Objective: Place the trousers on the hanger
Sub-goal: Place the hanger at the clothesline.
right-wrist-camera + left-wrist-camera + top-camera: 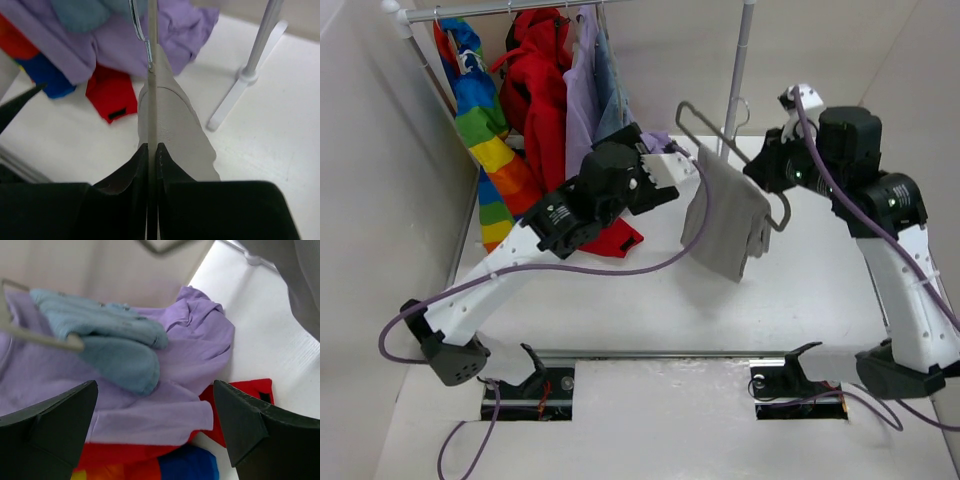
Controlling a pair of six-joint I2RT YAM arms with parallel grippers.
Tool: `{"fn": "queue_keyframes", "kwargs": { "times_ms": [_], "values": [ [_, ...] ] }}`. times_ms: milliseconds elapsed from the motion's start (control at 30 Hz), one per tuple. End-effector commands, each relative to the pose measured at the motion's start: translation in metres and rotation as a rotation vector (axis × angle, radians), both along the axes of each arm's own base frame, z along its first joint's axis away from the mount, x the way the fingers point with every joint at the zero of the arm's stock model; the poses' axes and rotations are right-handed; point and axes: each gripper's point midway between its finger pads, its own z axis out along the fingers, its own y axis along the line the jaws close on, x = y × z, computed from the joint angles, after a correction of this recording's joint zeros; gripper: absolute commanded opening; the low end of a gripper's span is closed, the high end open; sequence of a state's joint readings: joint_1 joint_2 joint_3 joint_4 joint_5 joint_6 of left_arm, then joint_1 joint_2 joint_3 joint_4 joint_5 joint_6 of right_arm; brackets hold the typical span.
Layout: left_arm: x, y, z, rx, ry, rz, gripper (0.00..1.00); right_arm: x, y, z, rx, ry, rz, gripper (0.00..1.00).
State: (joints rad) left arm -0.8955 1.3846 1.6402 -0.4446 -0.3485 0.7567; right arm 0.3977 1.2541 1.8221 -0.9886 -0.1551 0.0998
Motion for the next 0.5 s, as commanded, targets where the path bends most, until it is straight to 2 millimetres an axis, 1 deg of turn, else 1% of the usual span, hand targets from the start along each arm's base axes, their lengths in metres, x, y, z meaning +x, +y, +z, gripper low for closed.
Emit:
{"fn": "queue_keyframes", "kwargs": {
  "times_ms": [0,33,67,100,133,167,200,233,267,300,333,367,400,433,467],
  "values": [
    [-0.006,0.037,0.025,-0.207,-0.007,0.145,0.99,0.032,-0.003,0.066,0.064,-0.180,-0.073,0.00],
    [-0.012,0.041,0.015,-0.209,0.018,0.142,0.99,0.039,-0.004,0.073,0.069,-0.194,-0.082,0.00],
    [-0.015,0.043,0.010,-0.216,0.029,0.146,0.99,0.041,-0.004,0.097,0.078,-0.257,-0.077,0.00],
    [-0.019,0.043,0.005,-0.225,0.042,0.138,0.99,0.060,0.003,0.091,0.060,-0.242,-0.074,0.00],
    [-0.020,0.047,-0.012,-0.217,0.080,0.151,0.99,0.071,0.002,0.096,0.051,-0.258,-0.082,0.00],
    [-0.024,0.052,-0.015,-0.223,0.089,0.155,0.99,0.074,-0.003,0.121,0.074,-0.319,-0.097,0.00],
    [-0.025,0.055,-0.020,-0.224,0.105,0.158,0.99,0.097,0.005,0.113,0.057,-0.312,-0.093,0.00],
    [-0.027,0.054,-0.033,-0.197,0.132,0.151,0.99,0.107,0.004,0.120,0.064,-0.335,-0.103,0.00],
    [-0.028,0.059,-0.034,-0.209,0.134,0.163,0.99,0.117,0.001,0.125,0.067,-0.356,-0.129,0.00],
    [-0.031,0.060,-0.035,-0.211,0.137,0.154,0.99,0.124,0.003,0.142,0.092,-0.418,-0.131,0.00],
    [-0.028,0.063,-0.039,-0.204,0.142,0.167,0.99,0.137,0.005,0.140,0.095,-0.431,-0.142,0.00],
    [-0.030,0.062,-0.039,-0.213,0.140,0.157,0.99,0.141,0.000,0.150,0.106,-0.468,-0.163,0.00],
    [-0.028,0.064,-0.045,-0.206,0.151,0.159,0.99,0.151,0.001,0.157,0.121,-0.510,-0.179,0.00],
    [-0.026,0.067,-0.045,-0.207,0.150,0.171,0.99,0.159,0.000,0.158,0.124,-0.525,-0.198,0.00],
    [-0.026,0.066,-0.045,-0.208,0.153,0.163,0.99,0.160,-0.003,0.166,0.141,-0.548,-0.220,0.00]
  ]
}}
